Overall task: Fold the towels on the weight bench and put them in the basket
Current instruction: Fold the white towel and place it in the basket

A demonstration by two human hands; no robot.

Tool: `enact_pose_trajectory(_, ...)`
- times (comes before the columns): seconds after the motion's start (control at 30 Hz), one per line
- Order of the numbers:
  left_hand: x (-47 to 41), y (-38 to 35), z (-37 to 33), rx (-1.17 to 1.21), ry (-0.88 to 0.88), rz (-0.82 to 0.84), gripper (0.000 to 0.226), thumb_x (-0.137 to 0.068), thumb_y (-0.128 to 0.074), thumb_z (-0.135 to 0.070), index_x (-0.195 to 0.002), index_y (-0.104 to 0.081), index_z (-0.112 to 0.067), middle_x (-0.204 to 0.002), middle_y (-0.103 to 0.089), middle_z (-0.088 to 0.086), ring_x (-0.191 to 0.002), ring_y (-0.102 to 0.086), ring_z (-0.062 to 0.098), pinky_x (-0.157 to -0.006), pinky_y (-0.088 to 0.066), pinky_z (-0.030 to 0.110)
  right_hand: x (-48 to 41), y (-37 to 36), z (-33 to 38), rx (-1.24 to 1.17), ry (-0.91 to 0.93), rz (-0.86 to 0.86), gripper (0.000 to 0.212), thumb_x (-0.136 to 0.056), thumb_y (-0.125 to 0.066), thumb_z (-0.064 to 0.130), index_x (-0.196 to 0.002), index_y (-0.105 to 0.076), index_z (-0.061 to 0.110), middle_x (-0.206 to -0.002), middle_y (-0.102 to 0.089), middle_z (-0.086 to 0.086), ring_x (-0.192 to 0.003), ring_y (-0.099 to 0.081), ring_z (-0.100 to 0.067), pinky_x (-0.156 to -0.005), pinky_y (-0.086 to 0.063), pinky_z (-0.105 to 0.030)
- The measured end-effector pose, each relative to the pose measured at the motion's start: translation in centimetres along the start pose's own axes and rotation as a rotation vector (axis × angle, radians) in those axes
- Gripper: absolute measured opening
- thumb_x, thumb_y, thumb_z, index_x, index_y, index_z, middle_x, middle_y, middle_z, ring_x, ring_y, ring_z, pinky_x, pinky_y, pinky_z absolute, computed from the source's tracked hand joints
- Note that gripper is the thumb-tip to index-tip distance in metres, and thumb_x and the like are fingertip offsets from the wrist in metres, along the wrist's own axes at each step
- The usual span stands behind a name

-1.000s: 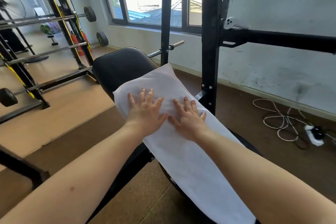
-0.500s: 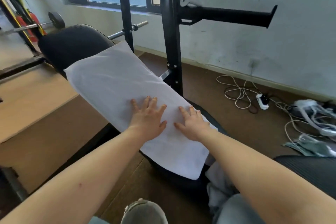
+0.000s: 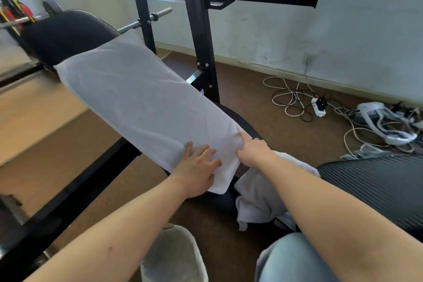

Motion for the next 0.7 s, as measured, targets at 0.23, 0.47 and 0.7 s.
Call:
enact_pose_trajectory(0.23, 2.2, -2.0, -1.8, -0.048, -0.149, -0.018, 0.050, -0.090, -0.054, -0.067, -0.124, -0.057, -0.030, -0.164, -0.026, 0.005, -0.155, -0.012, 0.030, -0.120, 0.004, 0.065, 0.2, -0.4, 0.3, -0.084, 0.054, -0.069, 0.059, -0.099, -0.038, 0.023, -0.158, -0.028, 0.020, -0.150, -0.043, -0.017, -0.138, -0.041, -0.045, -0.111, -0.037, -0.051)
enact_pose_trajectory(0.47, 2.4, -0.8, -0.8, 0.308, -0.023, -0.319, 0.020, -0.102, -0.048, -0.038, -0.103, -0.061, -0.023, -0.108, -0.066, -0.004, -0.103, -0.062, 0.020, -0.097, -0.044, 0.039, 1.4, 1.6, 0.7, -0.475, 0.091, -0.260, 0.041, -0.104, -0.044, 0.017, -0.143, -0.058, 0.012, -0.140, -0.061, -0.014, -0.128, -0.056, -0.035, -0.105, -0.046, -0.040)
enact_pose_trajectory(0.7, 2.3, 1.6, 2.5, 0.834, 0.340, -0.349, 0.023, -0.110, -0.033, -0.032, -0.121, -0.051, -0.023, -0.100, -0.057, -0.008, -0.087, -0.055, 0.016, -0.076, -0.038, 0.030, 0.7, 4.3, 2.8, -0.947, 0.020, -0.318, 0.034, -0.096, -0.055, 0.007, -0.126, -0.067, 0.017, -0.122, -0.061, -0.001, -0.115, -0.060, -0.024, -0.102, -0.051, -0.039)
Point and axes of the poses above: each hand's wrist, its own x-axis away from the middle knuckle, its own y-axis out of the back of the hand, z = x × y, the point moved 3 cm from there along -x, towards the middle knuckle
